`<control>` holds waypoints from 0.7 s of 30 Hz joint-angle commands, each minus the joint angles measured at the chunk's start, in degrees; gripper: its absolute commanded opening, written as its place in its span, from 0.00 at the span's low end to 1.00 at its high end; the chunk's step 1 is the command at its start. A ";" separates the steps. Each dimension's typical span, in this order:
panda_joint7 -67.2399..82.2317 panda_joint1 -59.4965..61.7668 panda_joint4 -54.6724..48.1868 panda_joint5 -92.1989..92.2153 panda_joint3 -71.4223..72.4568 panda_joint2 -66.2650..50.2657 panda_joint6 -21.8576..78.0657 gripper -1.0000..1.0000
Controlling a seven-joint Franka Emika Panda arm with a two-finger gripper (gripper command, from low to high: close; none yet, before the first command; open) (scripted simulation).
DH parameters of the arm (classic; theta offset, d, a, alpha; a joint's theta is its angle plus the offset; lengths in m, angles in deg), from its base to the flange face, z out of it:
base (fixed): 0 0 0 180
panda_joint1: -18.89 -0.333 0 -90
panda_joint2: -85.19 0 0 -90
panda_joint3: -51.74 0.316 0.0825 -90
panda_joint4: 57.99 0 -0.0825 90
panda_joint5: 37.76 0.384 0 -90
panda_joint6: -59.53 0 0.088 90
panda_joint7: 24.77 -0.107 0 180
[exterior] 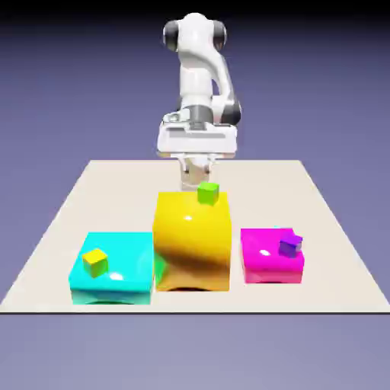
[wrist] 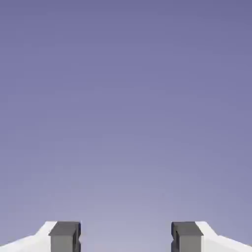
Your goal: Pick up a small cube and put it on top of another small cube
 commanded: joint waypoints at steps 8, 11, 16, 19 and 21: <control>3.75 -16.61 -6.40 -8.21 2.00 -13.83 13.19 0.50; 5.37 -22.84 -8.47 -12.66 3.41 -19.18 19.22 0.50; 8.07 -33.23 -11.92 -20.07 5.76 -28.09 29.27 0.50; 9.69 -39.46 -13.98 -24.52 7.17 -33.44 35.30 0.50; 10.77 -43.61 -15.36 -27.48 8.10 -37.00 39.32 0.50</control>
